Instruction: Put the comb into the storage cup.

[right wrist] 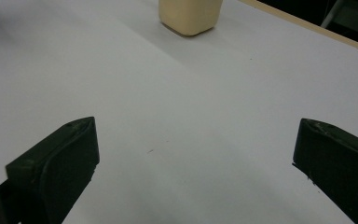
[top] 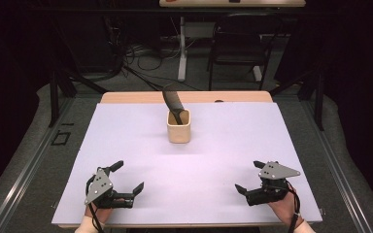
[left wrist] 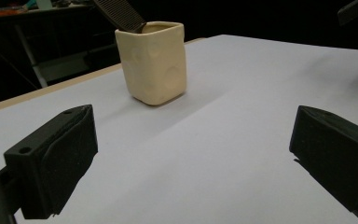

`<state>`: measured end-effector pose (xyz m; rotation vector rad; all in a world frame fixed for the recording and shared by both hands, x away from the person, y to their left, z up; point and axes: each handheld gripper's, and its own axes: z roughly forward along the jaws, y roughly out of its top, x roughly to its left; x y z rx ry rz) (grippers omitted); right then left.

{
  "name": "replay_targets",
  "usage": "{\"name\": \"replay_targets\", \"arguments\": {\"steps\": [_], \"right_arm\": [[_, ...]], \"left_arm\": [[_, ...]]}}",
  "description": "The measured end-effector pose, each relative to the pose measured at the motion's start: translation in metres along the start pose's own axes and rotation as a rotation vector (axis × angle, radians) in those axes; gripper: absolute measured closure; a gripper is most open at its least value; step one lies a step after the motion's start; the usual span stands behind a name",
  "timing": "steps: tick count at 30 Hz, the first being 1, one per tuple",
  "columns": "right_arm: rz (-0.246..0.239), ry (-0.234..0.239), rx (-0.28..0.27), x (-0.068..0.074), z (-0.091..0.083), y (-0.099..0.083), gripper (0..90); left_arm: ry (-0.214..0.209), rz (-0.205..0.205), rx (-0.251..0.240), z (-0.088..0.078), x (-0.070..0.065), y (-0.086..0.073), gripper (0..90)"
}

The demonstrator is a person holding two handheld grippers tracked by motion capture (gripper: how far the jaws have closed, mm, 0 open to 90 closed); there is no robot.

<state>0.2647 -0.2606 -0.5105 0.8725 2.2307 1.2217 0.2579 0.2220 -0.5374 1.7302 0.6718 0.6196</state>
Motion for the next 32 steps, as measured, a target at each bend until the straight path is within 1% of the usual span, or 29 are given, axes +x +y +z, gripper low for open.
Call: {"name": "replay_targets", "arguments": {"steps": [10, 11, 13, 18, 19, 23, 24, 27, 29, 32], "right_arm": [[-0.008, -0.015, -0.023, 0.000, -0.007, -0.007, 0.0], [-0.007, -0.022, -0.032, 0.000, -0.009, -0.008, 0.0], [-0.009, -0.017, -0.041, 0.000, -0.010, -0.010, 0.0], [-0.015, -0.023, -0.051, 0.001, -0.014, -0.013, 0.0], [-0.018, -0.026, -0.063, 0.001, -0.016, -0.014, 0.0], [-0.017, -0.028, -0.071, 0.001, -0.018, -0.016, 0.0], [-0.010, -0.027, -0.073, 0.000, -0.018, -0.016, 0.0], [-0.018, -0.028, -0.080, 0.001, -0.019, -0.015, 0.0], [-0.013, -0.020, -0.081, 0.001, -0.020, -0.015, 0.0], [-0.015, -0.025, -0.091, -0.001, -0.021, -0.015, 0.0]], "left_arm": [[0.000, -0.004, 0.001, 0.000, 0.000, 0.000, 0.7], [-0.001, -0.003, 0.003, 0.000, 0.000, 0.000, 0.7], [-0.002, -0.001, 0.004, 0.000, 0.000, 0.000, 0.7], [-0.002, 0.000, 0.005, 0.000, 0.000, 0.000, 0.7], [-0.002, 0.000, 0.005, 0.000, 0.000, 0.000, 0.7], [-0.003, 0.000, 0.006, 0.001, 0.000, -0.001, 0.7], [-0.004, 0.001, 0.004, 0.001, 0.000, 0.000, 0.7], [-0.007, 0.006, 0.004, 0.001, 0.000, 0.000, 0.7], [-0.007, 0.007, 0.005, 0.001, 0.000, 0.000, 0.7], [-0.006, 0.008, 0.005, 0.001, 0.000, 0.000, 0.7]]}}
